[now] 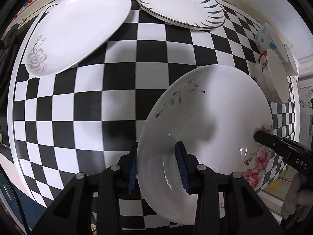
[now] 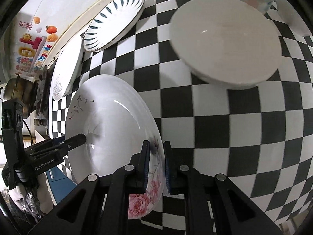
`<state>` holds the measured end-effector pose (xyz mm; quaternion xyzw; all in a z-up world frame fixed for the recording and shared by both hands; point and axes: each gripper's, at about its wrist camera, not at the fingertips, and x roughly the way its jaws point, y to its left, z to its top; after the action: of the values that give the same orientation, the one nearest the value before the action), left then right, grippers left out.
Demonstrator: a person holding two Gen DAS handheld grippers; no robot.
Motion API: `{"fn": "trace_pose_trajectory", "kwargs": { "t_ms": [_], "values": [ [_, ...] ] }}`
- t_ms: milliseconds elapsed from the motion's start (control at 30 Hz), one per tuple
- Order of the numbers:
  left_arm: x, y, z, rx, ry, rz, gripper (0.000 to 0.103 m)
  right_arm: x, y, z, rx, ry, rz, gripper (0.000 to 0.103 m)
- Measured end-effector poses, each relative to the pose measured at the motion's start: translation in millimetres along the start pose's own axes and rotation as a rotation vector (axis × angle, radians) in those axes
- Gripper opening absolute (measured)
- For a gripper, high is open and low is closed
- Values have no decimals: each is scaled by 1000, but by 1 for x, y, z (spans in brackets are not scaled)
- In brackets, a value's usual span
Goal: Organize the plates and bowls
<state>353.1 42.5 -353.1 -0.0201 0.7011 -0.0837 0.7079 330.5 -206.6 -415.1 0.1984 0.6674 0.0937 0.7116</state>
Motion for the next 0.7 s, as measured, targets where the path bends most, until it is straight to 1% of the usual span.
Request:
{"fn": "trace_pose_trajectory", "kwargs": {
  "t_ms": [167,233,300,500,567,667,700],
  "values": [
    [5,-9,3,-16,5,23,34,7,-5,2,-4,15,7,15],
    [1,-1,-2,-25,8,28,34,11,-4,2,-6,21,12,15],
    [2,-3,-2,-33,10,38,34,14,-5,3,-7,26,16,15],
    [17,-11,-6,-63,25,61,34,19,-7,7,-33,39,12,15],
    [17,-12,-7,-67,21,63,34,20,-7,8,-47,47,9,15],
    [6,-9,-12,-94,5,50,34,19,-4,12,-43,85,1,16],
    [-7,-3,-13,-112,-20,39,34,17,-6,13,-33,92,-1,16]
  ]
}}
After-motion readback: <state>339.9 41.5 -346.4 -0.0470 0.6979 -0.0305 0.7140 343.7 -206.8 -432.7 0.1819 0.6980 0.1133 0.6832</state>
